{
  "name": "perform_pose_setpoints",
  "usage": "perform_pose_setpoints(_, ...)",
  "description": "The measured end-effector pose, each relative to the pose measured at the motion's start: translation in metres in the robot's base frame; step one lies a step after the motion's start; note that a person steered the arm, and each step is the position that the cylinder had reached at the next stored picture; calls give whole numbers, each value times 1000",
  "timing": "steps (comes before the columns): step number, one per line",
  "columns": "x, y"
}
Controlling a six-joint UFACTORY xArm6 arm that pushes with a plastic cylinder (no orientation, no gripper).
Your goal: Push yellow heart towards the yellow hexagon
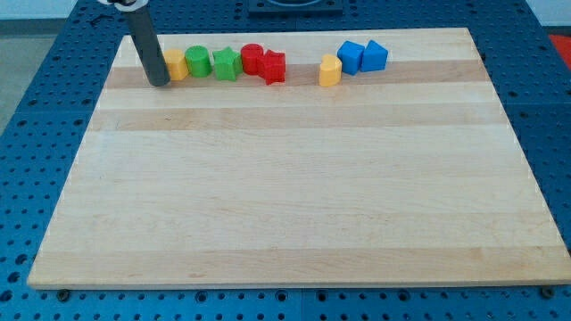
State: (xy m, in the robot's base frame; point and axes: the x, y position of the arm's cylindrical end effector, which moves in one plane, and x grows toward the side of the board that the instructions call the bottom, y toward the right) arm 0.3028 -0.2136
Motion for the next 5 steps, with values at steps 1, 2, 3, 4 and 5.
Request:
perform_pose_setpoints(1,8,0)
perform_pose_setpoints(2,40,25)
perform_pose_setpoints(3,60,102)
perform_pose_setpoints(4,60,178)
perform_pose_setpoints(5,51,245)
